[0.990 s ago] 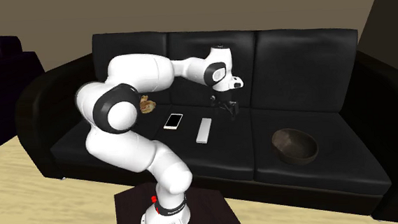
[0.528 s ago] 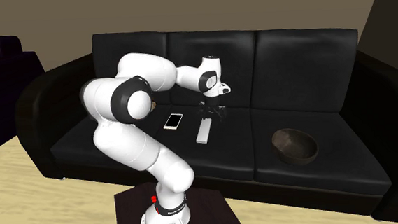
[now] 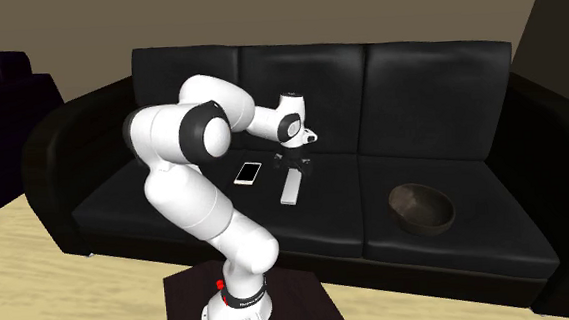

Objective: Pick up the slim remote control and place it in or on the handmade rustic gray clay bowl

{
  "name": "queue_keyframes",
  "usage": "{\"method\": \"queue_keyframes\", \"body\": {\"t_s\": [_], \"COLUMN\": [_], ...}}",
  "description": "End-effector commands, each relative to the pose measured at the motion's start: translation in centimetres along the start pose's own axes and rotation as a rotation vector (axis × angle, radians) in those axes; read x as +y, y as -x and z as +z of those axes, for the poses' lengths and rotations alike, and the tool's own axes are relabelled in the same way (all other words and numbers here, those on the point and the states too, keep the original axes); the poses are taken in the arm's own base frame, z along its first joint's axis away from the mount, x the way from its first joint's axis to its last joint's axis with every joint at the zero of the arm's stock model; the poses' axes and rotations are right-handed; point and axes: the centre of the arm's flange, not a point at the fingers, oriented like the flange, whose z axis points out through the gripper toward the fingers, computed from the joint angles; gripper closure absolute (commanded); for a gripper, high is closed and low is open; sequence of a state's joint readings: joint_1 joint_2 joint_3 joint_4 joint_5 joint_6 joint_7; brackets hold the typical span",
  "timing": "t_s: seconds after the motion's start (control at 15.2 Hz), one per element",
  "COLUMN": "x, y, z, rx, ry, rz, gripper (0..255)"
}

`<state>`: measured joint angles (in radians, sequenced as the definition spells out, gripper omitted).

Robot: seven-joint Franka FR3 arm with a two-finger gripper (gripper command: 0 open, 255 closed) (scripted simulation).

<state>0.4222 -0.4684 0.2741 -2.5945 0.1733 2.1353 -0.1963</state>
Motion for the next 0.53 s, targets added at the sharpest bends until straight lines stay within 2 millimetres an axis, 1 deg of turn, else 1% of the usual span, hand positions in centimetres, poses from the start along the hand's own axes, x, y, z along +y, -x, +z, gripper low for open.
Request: {"method": "queue_keyframes", "body": {"t_s": [0.0, 0.2, 0.46], "x": [-0.1, -0.1, -0.1], "y": [0.1, 0.1, 0.1], "z": [1.0, 2.4, 2.4], "rx": [0.0, 0.0, 0.0], "ry": [0.0, 0.0, 0.0], "rz": [-0.001, -0.001, -0.001], "gripper": [0, 0, 0]}}
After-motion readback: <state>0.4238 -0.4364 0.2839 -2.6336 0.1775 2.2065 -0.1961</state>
